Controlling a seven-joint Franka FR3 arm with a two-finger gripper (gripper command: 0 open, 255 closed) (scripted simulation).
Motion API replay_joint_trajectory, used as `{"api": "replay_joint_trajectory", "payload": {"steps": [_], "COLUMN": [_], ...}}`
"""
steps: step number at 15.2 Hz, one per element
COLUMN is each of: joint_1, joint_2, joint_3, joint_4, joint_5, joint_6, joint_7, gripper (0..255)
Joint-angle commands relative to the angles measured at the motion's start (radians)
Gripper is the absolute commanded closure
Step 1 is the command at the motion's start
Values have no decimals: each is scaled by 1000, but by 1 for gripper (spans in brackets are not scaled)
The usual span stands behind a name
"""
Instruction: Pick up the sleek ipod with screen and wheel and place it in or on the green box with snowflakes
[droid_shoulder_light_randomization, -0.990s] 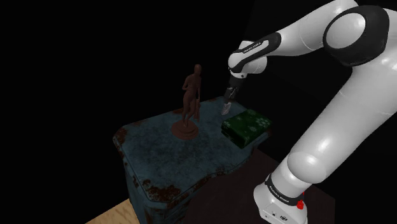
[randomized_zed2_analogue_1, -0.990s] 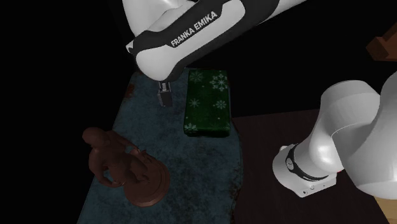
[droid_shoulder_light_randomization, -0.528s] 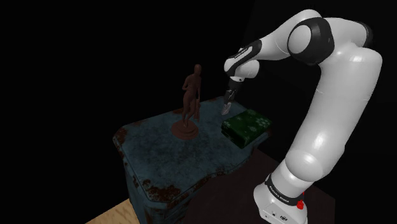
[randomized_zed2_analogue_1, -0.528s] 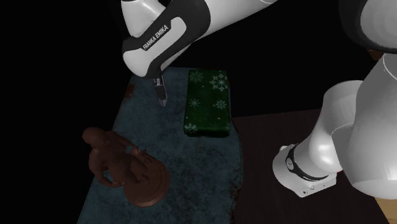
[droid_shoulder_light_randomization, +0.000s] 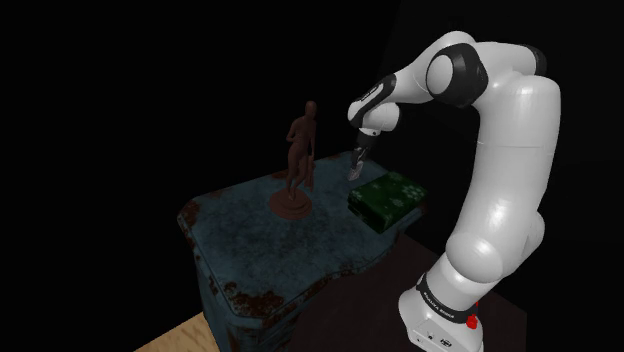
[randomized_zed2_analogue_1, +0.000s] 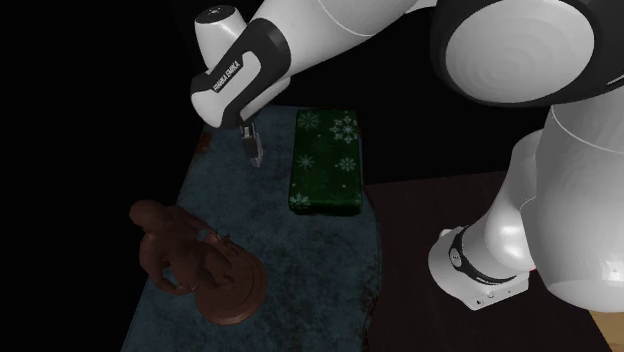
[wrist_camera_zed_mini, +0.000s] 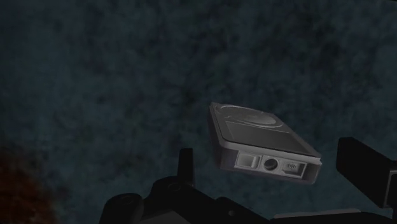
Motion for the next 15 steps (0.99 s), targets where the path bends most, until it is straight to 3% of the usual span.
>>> {"api": "replay_joint_trajectory", "payload": {"steps": [1, 10, 11, 15], "joint_1": [-6, -11, -11, -11], "joint_2": [20, 36, 36, 36], "joint_3": [7, 12, 12, 12], "joint_4": [-2, -2, -2, -2], "joint_5": [12, 20, 20, 20], "joint_6": [21, 36, 36, 36], "joint_7": [-9, -15, -15, -15], "gripper": [0, 0, 255, 255]}}
